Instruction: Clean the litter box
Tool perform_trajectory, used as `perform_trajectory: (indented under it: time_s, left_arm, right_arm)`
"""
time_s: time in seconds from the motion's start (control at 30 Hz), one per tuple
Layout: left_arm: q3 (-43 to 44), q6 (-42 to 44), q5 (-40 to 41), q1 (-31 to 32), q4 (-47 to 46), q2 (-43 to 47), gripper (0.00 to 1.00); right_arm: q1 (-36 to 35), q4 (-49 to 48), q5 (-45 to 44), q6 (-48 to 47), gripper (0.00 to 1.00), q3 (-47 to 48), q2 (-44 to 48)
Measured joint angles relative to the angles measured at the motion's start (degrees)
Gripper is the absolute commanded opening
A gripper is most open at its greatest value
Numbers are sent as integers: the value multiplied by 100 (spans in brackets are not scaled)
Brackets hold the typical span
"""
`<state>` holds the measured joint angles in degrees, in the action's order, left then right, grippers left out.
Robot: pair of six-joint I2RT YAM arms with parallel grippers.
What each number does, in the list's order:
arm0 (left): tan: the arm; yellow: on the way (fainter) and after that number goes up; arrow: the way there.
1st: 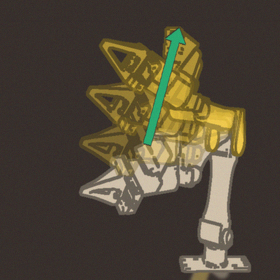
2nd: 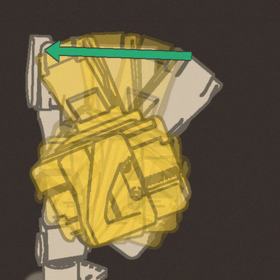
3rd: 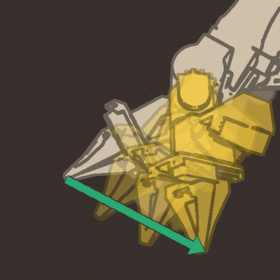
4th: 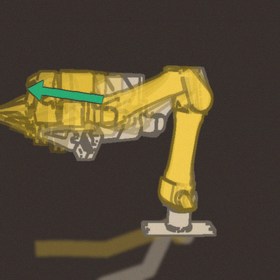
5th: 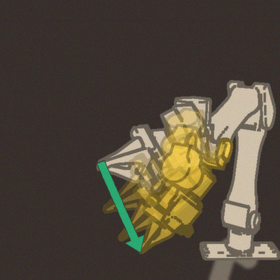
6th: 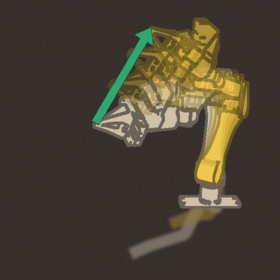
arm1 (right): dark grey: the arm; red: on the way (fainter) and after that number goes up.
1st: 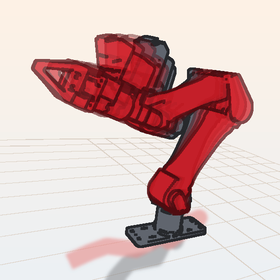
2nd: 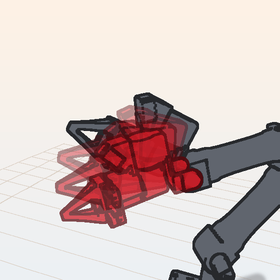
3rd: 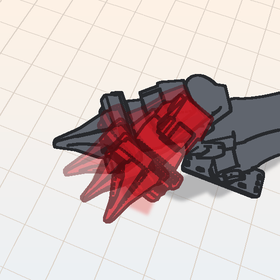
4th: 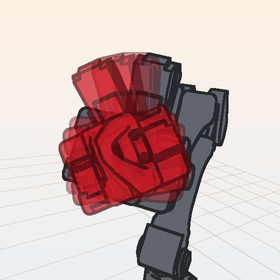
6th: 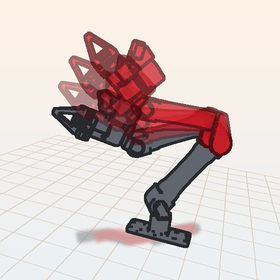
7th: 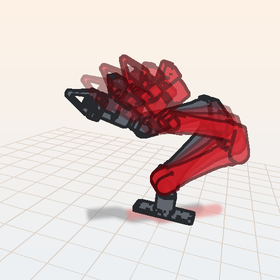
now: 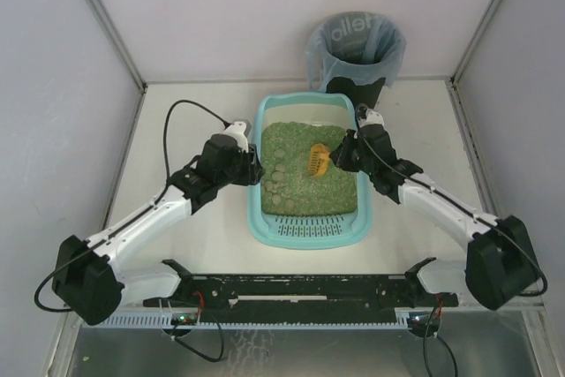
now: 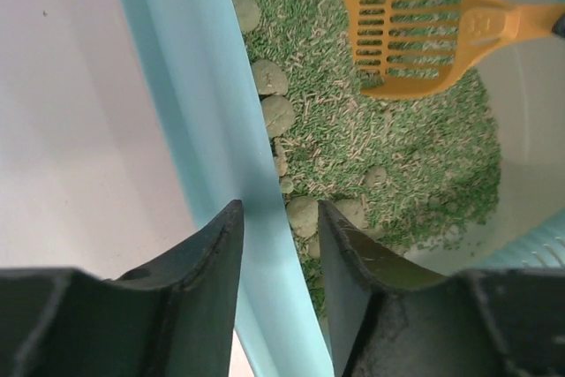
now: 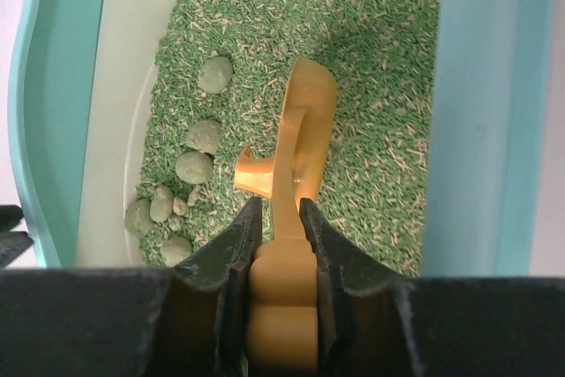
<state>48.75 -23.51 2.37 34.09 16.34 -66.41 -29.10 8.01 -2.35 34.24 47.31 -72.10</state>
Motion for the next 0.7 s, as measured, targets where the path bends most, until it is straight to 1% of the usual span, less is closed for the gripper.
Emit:
perform_trajectory:
  time_s: [0.1, 0.27, 0.47, 0.63, 0.7]
  left_arm:
    - [17, 20, 15, 24, 46, -249, 34]
    - [57, 17, 55, 13, 96, -382, 30]
    - [87, 17, 48, 13, 127, -409, 29]
    - [87, 17, 50, 13, 133, -409, 30]
    - [87, 17, 55, 13, 138, -398, 32]
  right_arm:
    - [-17, -254, 179, 94, 0, 155, -409]
    - [-175, -957, 699, 586, 0, 210, -1088]
    - [-629, -1552, 1285, 1178, 0, 210, -1644]
    - [-616, -1908, 1471, 1467, 0, 116, -1694]
    - [-597, -2094, 1504, 1558, 0, -42, -1652]
